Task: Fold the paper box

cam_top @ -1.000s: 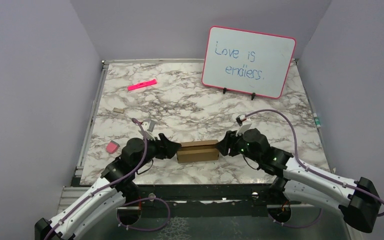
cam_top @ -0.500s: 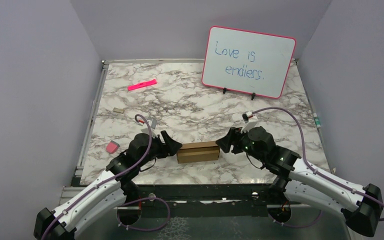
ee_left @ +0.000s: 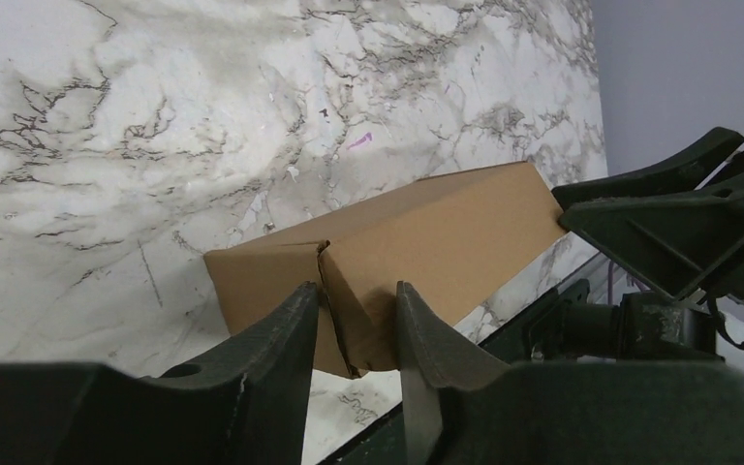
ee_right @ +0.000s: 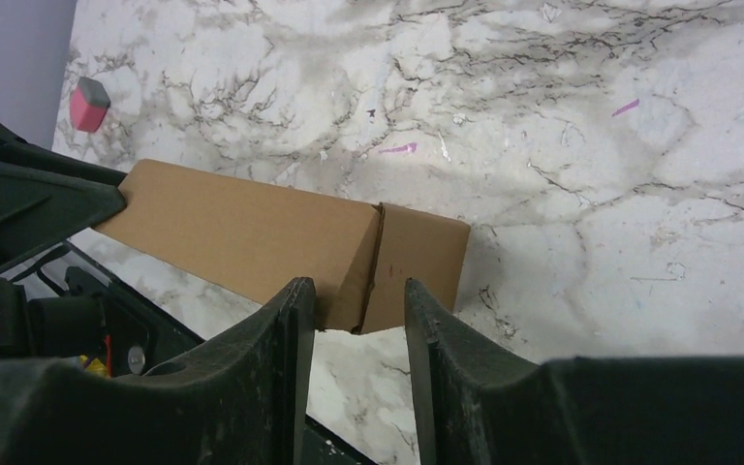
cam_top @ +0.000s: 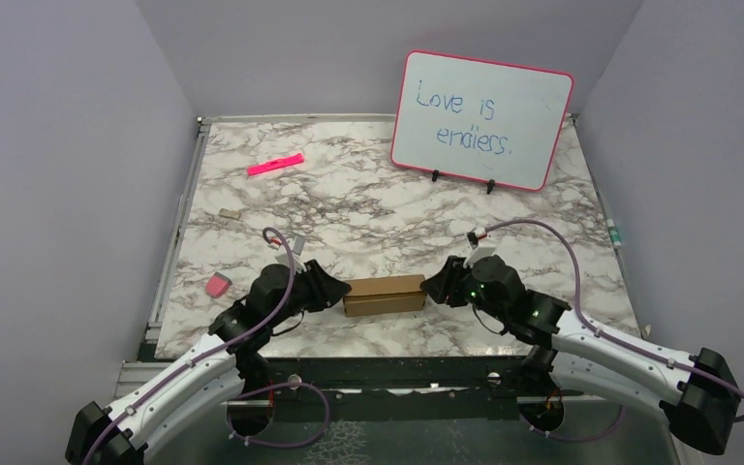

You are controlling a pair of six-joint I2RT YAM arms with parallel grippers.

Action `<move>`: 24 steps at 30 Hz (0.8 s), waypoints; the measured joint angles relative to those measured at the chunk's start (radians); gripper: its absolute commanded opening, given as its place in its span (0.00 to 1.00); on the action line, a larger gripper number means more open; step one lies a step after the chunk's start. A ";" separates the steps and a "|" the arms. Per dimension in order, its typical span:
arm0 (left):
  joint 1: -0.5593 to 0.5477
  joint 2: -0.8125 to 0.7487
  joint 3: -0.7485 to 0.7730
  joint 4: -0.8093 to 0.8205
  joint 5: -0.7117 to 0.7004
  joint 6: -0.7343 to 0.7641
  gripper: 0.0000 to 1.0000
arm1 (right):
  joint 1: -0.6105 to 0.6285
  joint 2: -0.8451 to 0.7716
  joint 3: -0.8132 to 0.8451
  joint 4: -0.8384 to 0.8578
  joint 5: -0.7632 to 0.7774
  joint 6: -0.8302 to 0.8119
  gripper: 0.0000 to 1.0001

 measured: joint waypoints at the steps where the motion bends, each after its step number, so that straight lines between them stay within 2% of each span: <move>1: 0.000 0.000 -0.010 0.015 0.009 -0.005 0.34 | 0.002 -0.006 -0.014 0.008 -0.002 0.007 0.42; 14: 0.003 -0.021 -0.122 0.196 0.025 -0.067 0.37 | 0.002 -0.009 -0.132 0.158 -0.029 0.101 0.37; 24: 0.006 0.122 -0.137 0.356 0.011 -0.084 0.37 | 0.000 -0.012 -0.168 0.229 -0.007 0.130 0.32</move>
